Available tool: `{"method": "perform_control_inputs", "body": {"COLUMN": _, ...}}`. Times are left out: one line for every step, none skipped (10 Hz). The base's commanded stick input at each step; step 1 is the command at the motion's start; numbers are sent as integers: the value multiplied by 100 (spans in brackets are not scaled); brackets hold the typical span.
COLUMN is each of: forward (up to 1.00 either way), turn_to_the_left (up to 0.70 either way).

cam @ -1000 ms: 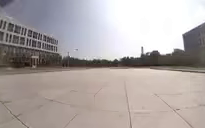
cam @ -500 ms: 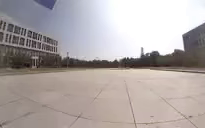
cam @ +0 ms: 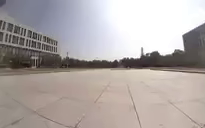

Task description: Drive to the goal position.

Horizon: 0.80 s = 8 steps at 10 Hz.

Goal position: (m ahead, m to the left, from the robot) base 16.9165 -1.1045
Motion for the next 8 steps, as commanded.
{"method": "perform_control_inputs", "body": {"forward": 70, "turn_to_the_left": 0}}
{"method": "perform_control_inputs", "body": {"forward": 70, "turn_to_the_left": 0}}
{"method": "perform_control_inputs", "body": {"forward": 70, "turn_to_the_left": 0}}
{"method": "perform_control_inputs", "body": {"forward": 70, "turn_to_the_left": 0}}
{"method": "perform_control_inputs", "body": {"forward": 70, "turn_to_the_left": 0}}
{"method": "perform_control_inputs", "body": {"forward": 70, "turn_to_the_left": 0}}
{"method": "perform_control_inputs", "body": {"forward": 70, "turn_to_the_left": 0}}
{"method": "perform_control_inputs", "body": {"forward": 70, "turn_to_the_left": 0}}
